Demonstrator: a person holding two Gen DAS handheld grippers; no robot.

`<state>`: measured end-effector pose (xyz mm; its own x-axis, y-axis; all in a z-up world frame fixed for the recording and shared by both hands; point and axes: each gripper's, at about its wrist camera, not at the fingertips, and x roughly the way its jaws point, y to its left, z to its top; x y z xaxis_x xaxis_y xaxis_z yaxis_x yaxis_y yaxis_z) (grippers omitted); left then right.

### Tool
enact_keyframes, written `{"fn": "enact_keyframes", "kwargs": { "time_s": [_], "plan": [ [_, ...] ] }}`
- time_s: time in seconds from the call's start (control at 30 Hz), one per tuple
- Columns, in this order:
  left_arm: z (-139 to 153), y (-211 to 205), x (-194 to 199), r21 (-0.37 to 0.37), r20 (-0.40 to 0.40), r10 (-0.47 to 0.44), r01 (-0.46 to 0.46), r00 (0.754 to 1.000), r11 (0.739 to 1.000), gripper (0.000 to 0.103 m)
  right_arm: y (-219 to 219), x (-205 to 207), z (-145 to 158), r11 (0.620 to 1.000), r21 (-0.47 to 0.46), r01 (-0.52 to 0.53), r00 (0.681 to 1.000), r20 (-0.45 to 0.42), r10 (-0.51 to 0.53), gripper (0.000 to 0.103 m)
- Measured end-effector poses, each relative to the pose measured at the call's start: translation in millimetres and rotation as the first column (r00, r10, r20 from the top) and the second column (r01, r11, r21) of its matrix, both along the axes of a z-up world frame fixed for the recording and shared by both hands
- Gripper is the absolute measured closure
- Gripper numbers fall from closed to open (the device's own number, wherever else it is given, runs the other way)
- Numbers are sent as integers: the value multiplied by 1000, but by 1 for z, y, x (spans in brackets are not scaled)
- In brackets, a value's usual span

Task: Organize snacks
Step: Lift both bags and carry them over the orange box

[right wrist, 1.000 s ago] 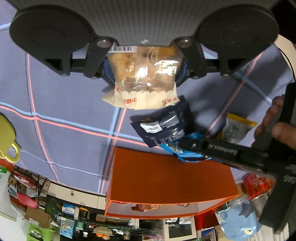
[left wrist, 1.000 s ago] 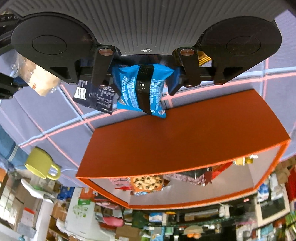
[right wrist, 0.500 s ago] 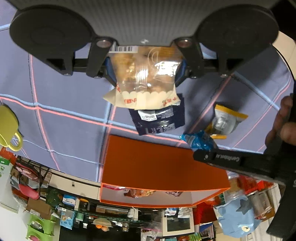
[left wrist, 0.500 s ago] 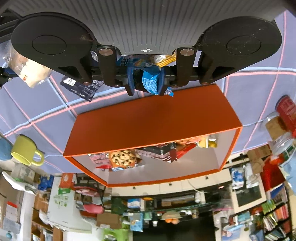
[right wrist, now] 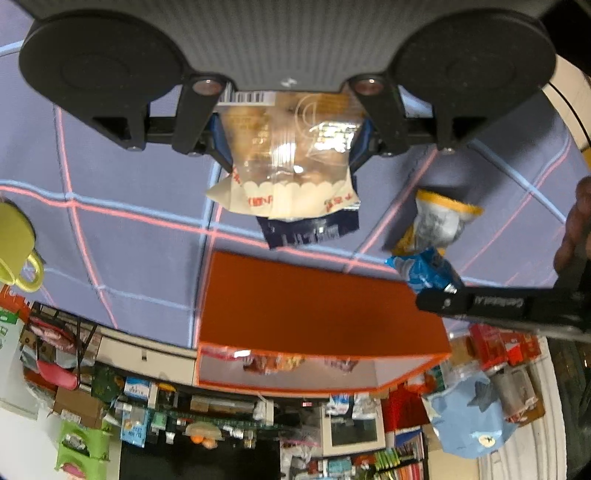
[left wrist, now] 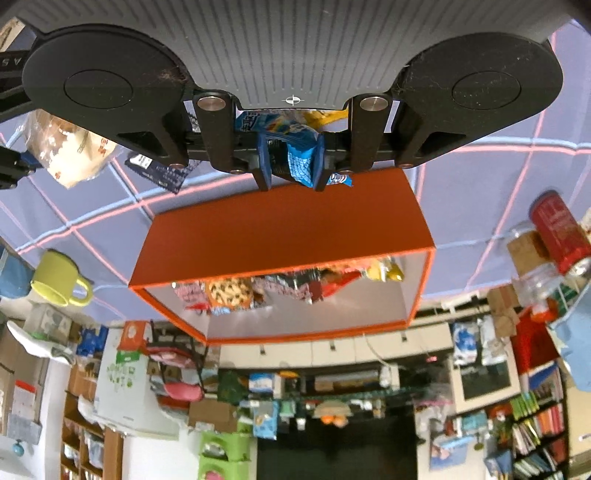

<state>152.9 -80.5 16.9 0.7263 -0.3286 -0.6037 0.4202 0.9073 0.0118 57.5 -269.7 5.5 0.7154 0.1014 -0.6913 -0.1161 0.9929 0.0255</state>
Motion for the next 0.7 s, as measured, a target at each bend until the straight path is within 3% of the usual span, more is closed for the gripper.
{"fn": "enact_keyframes", "kwargs": {
  "time_s": [0.43, 0.7],
  "plan": [
    [26, -1, -19, -22, 79, -8, 10, 997, 1000, 103, 12, -15, 35, 997, -70, -8, 985, 171, 20, 42],
    [26, 0, -18, 19, 59, 59, -60, 997, 998, 103, 22, -12, 38, 997, -74, -23, 987, 158, 34, 42]
  ]
}}
